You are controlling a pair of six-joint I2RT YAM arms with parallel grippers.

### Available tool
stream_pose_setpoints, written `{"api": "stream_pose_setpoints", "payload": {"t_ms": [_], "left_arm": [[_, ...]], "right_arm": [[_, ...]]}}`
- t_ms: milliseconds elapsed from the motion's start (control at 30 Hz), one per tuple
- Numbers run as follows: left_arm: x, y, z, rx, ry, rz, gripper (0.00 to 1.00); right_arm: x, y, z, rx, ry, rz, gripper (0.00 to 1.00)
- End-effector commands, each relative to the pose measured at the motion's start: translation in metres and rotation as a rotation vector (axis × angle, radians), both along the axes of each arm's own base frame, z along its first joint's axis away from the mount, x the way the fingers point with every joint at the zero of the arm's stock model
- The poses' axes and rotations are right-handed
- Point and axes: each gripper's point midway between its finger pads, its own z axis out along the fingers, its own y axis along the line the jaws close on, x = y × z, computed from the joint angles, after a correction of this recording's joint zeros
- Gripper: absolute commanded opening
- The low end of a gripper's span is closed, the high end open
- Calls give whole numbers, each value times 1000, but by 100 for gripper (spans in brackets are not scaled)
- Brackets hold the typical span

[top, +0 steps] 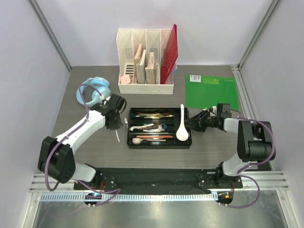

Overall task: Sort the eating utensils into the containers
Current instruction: Pick up the spoon from the center of the board, then place the spoon in the storage box.

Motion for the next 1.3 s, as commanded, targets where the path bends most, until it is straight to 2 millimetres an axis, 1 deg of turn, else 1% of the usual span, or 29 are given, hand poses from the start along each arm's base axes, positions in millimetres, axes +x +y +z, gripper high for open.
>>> {"api": "stream_pose_setpoints", "payload": {"t_ms": [0, 33, 100, 133, 200, 233, 267, 300, 333, 367, 400, 433, 467, 533, 567, 600, 633, 667, 700, 733, 767, 800, 833, 867, 900, 1033, 1133, 1267], "left_arm": [[29, 1, 50, 72, -94, -90, 0], [38, -3, 52, 86, -90, -106, 0], [44, -5, 53, 135, -79, -172, 0], [53, -12, 56, 170, -87, -204, 0], [60, -20, 58, 235, -82, -299, 0], [69, -34, 61, 286, -85, -353, 0], [74, -42, 64, 321, -96, -392, 0], [85, -52, 77, 367, -121, -484, 0], [92, -61, 69, 446, -111, -538, 0], [92, -80, 72, 497, -129, -620, 0], [97, -95, 77, 535, -156, -673, 0], [103, -106, 77, 594, -172, -762, 0], [100, -123, 71, 645, -175, -842, 0], [106, -144, 69, 694, -221, -942, 0], [104, -153, 64, 688, -235, -983, 0], [98, -158, 52, 697, -225, -1033, 0], [99, -166, 49, 690, -256, -1055, 0], [98, -169, 44, 719, -256, -1100, 0], [87, -167, 31, 758, -244, -1138, 0], [91, -175, 30, 762, -305, -1134, 0], [89, -176, 26, 796, -315, -1171, 0], [80, -169, 16, 839, -308, -1181, 0], [83, -173, 16, 841, -345, -1164, 0], [82, -170, 12, 849, -332, -1165, 0], [79, -166, 3, 853, -309, -1173, 0], [70, -159, -17, 848, -254, -1193, 0], [67, -153, -25, 857, -229, -1189, 0], [63, -148, -30, 859, -212, -1186, 0]], "right_arm": [[-18, -24, -55, -211, 177, -97, 37], [-17, -24, -54, -212, 178, -96, 37], [-17, -24, -53, -211, 180, -97, 37], [-15, -24, -52, -210, 175, -100, 37], [-13, -24, -49, -208, 165, -102, 37], [-10, -23, -47, -204, 160, -104, 37], [-8, -23, -45, -202, 150, -102, 37], [-7, -23, -45, -203, 144, -101, 37], [-6, -23, -44, -202, 138, -101, 37], [-5, -23, -44, -200, 134, -99, 37], [-5, -22, -44, -198, 127, -97, 37], [-8, -22, -45, -190, 137, -98, 37], [-9, -21, -46, -185, 140, -100, 37], [-11, -20, -47, -170, 135, -105, 37], [-12, -19, -48, -160, 144, -110, 37], [-11, -19, -49, -155, 134, -113, 37], [-14, -18, -51, -151, 142, -111, 37], [-14, -17, -50, -138, 142, -110, 37], [-18, -17, -53, -135, 157, -107, 37], [-18, -16, -53, -131, 157, -106, 37], [-19, -17, -53, -130, 158, -105, 37], [-20, -18, -54, -129, 159, -107, 37], [-21, -18, -54, -128, 162, -107, 37], [-21, -18, -55, -127, 163, -107, 37], [-22, -19, -55, -121, 168, -107, 37], [-23, -18, -57, -111, 179, -101, 37], [-23, -18, -58, -109, 183, -102, 37], [-22, -18, -57, -111, 182, -105, 37]]}}
